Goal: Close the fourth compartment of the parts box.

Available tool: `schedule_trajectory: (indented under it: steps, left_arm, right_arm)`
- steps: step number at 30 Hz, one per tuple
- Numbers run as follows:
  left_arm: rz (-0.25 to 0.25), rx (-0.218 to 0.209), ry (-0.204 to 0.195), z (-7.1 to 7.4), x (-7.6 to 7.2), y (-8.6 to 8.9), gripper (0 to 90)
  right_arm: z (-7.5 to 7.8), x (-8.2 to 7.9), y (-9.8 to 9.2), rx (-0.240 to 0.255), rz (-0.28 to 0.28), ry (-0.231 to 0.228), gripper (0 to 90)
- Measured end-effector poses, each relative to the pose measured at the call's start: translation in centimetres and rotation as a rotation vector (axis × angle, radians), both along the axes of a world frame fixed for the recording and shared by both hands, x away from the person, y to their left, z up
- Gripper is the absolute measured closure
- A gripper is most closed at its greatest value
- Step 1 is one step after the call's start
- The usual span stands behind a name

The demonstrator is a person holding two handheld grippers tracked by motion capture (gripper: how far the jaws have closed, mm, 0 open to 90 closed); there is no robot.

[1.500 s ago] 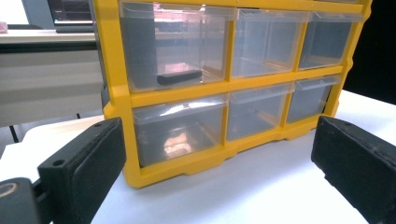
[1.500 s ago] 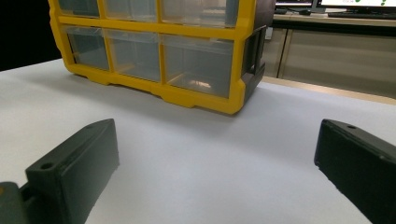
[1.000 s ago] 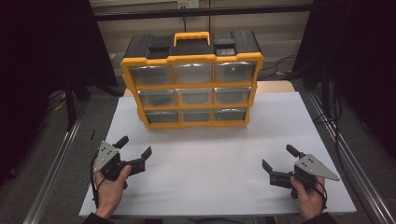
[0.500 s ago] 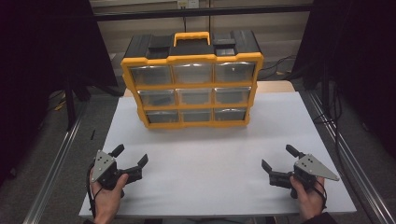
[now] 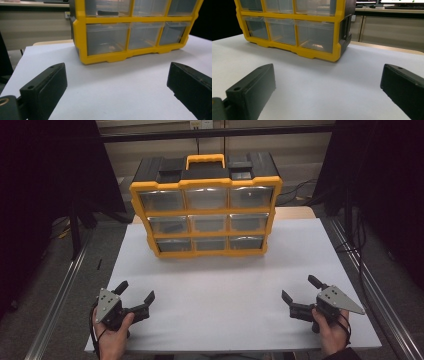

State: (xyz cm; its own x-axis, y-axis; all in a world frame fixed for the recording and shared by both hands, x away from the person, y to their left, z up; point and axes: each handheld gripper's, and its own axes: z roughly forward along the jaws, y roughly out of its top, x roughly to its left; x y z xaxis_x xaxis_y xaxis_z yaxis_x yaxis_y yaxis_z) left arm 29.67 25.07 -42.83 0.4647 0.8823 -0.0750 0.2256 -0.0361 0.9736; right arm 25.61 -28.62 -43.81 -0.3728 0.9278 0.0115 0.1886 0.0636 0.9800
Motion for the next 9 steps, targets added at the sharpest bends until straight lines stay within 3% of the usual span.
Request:
schedule_trajectory:
  steps: [2, 4, 9]
  left_arm:
    - [0.040, 0.000, 0.006, -0.04, 0.11, 0.24, 3.0]
    - [0.035, -0.017, 0.023, -0.20, 0.34, 0.45, 3.0]
    - [0.028, -0.004, 0.010, -0.14, 0.32, 0.34, 3.0]
  right_arm:
    - [-0.01, 0.02, 0.01, -0.005, 0.003, -0.001, 0.0]
    - [-0.08, 0.12, 0.04, -0.008, 0.006, 0.001, 0.0]
    - [-0.04, 0.08, 0.10, -0.008, 0.003, 0.000, 0.0]
